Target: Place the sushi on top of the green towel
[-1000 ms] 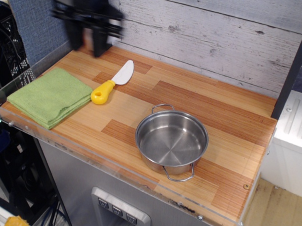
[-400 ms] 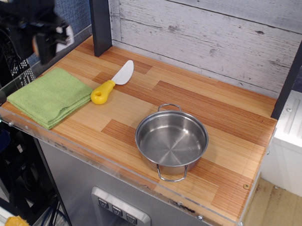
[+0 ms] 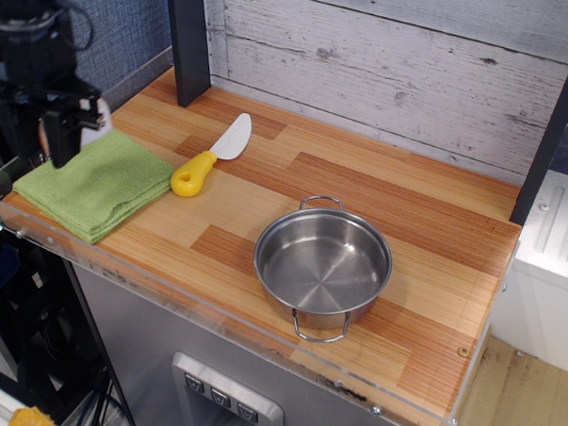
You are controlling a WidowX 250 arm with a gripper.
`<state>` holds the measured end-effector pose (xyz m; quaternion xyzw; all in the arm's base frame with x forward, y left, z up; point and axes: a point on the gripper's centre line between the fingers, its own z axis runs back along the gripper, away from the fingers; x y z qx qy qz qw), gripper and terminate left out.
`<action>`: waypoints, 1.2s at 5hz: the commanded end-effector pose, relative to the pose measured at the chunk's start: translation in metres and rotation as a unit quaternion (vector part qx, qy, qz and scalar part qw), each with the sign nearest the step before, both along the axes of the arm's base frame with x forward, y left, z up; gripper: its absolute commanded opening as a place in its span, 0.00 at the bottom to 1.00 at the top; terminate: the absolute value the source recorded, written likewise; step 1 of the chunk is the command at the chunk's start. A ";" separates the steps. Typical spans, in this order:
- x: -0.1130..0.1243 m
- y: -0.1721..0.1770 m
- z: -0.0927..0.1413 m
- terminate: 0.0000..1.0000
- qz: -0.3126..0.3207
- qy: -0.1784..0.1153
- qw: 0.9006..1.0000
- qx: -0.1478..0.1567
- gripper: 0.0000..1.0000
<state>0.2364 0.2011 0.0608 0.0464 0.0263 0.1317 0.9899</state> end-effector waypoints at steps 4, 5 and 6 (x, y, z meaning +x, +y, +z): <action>-0.011 0.011 0.006 0.00 0.030 -0.010 0.999 0.003 1.00; -0.007 -0.001 0.029 0.00 0.014 -0.037 0.999 0.002 1.00; -0.001 -0.023 0.079 0.00 -0.014 -0.087 0.996 0.011 1.00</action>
